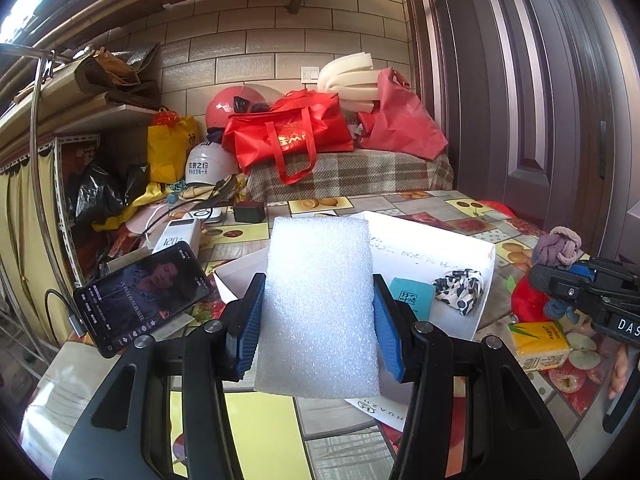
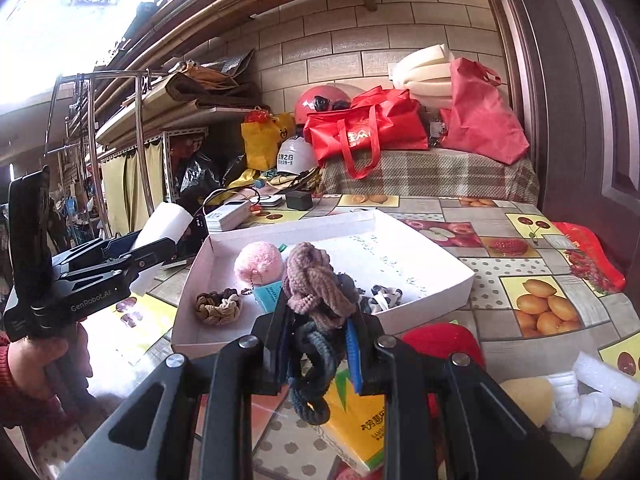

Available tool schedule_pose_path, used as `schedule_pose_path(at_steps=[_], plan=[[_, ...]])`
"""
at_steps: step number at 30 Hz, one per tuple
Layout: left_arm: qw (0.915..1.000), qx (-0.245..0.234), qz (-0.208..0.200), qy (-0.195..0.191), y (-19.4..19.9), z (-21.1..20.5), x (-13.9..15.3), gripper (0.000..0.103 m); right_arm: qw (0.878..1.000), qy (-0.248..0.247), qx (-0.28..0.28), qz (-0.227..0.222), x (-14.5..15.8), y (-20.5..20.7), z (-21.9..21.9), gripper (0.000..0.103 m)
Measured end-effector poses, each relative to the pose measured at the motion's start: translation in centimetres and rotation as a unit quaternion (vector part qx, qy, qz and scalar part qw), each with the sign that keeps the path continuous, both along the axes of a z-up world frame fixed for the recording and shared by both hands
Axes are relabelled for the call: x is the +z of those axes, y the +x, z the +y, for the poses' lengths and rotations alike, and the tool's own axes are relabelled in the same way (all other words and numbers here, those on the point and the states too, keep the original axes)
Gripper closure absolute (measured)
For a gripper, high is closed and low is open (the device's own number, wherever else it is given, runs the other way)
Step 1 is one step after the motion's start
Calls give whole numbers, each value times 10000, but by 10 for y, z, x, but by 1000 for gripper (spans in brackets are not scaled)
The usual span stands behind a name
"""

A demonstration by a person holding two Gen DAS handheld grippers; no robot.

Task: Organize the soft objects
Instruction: 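Carry the foam sheet with the left gripper while the right carries the hair tie over the tray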

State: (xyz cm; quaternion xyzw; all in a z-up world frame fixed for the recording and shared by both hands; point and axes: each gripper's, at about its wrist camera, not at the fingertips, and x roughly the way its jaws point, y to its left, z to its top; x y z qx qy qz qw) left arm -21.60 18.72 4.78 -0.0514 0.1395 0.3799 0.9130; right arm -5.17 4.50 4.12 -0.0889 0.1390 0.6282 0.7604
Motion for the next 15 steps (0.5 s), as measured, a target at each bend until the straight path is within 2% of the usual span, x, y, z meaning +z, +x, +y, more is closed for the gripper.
schedule_pose_path(at_steps=[9, 15], plan=[[9998, 177, -69, 25, 11, 25, 1, 53, 9998, -8, 146, -96, 0, -21, 39, 81], [9997, 135, 32, 180, 29, 39, 3, 53, 9999, 86, -51, -19, 1, -15, 64, 81]])
